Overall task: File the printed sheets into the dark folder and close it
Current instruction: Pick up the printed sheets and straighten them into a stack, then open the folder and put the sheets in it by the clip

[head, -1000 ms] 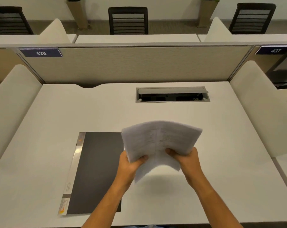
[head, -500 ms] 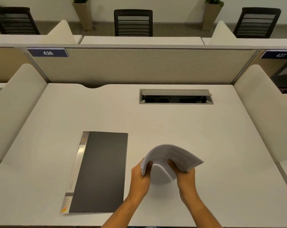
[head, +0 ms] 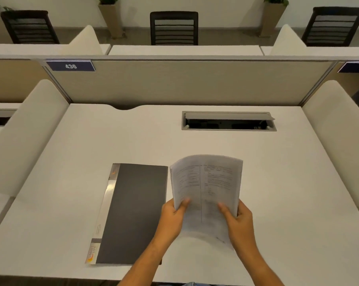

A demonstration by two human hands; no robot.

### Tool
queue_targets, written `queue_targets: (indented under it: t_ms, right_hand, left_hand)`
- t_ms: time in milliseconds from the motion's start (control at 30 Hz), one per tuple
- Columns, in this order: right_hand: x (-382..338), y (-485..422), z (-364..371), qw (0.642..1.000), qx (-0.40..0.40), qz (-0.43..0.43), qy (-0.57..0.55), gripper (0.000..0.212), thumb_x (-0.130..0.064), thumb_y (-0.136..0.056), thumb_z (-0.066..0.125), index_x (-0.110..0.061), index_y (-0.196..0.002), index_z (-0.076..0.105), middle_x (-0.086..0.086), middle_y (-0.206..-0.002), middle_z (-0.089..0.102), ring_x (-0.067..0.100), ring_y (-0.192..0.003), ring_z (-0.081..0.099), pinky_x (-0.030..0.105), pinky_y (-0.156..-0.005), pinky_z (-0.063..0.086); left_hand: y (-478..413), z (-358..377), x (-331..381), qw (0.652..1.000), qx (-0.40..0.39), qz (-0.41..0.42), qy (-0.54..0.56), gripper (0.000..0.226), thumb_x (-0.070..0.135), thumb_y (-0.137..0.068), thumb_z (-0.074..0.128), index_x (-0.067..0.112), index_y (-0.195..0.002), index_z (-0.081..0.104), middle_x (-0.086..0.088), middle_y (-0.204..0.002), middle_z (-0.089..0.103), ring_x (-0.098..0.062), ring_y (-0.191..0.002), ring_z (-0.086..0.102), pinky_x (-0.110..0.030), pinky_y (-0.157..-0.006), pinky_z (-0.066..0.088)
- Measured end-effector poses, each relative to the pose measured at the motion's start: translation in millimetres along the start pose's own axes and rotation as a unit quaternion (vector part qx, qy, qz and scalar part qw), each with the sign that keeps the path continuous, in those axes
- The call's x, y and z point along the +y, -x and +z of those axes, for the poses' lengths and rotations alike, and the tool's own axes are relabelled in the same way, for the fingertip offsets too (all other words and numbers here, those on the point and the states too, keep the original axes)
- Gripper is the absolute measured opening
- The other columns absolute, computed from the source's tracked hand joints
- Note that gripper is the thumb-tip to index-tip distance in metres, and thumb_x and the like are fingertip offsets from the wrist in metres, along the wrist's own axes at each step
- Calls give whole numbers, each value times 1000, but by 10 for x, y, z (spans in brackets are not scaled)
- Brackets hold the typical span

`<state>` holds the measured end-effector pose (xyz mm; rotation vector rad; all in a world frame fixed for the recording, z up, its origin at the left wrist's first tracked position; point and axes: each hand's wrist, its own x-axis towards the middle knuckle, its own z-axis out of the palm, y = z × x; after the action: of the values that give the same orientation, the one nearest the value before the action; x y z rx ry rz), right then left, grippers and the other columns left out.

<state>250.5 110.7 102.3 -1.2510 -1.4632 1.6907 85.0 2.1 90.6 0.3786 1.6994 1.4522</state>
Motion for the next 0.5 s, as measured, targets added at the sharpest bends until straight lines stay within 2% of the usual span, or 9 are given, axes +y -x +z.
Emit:
queue_targets:
  t_ms: [100, 233, 400, 500]
  right_hand:
    - [-42, 35, 92, 999, -12, 34, -19, 24, -16, -97, 78, -22, -120, 76, -5, -107, 85, 19, -94, 84, 39, -77, 70]
    - [4, -23, 190, 992, -39, 116, -17, 28, -13, -97, 78, -20, -124, 75, 5, -111, 86, 30, -92, 85, 54, -82, 70]
    - [-15, -47, 329, 990, -69, 125, -6, 30, -7, -99, 74, -18, -127, 74, 6, -107, 86, 32, -91, 85, 47, -74, 70]
    - [-23, -55, 355, 989, -68, 128, -16, 30, -7, -99, 74, -16, -127, 74, 10, -109, 86, 36, -93, 84, 52, -77, 70]
  left_hand:
    - [-15, -197, -15, 999, -21, -25, -15, 27, 36, -102, 67, 20, -124, 72, 2, -112, 82, -18, -104, 79, -36, -84, 66]
    - [5, -417, -74, 999, -13, -43, -21, 25, 32, -103, 66, 19, -124, 72, -1, -112, 83, -19, -100, 80, -37, -83, 66]
    - [23, -706, -83, 999, -31, -34, 8, 35, 41, -98, 71, 22, -127, 70, 2, -116, 82, -19, -104, 79, -40, -87, 66]
    - [24, -995, -128, 999, 18, -16, -25, 36, 50, -93, 68, 26, -120, 69, 5, -112, 81, -13, -101, 79, -32, -85, 65]
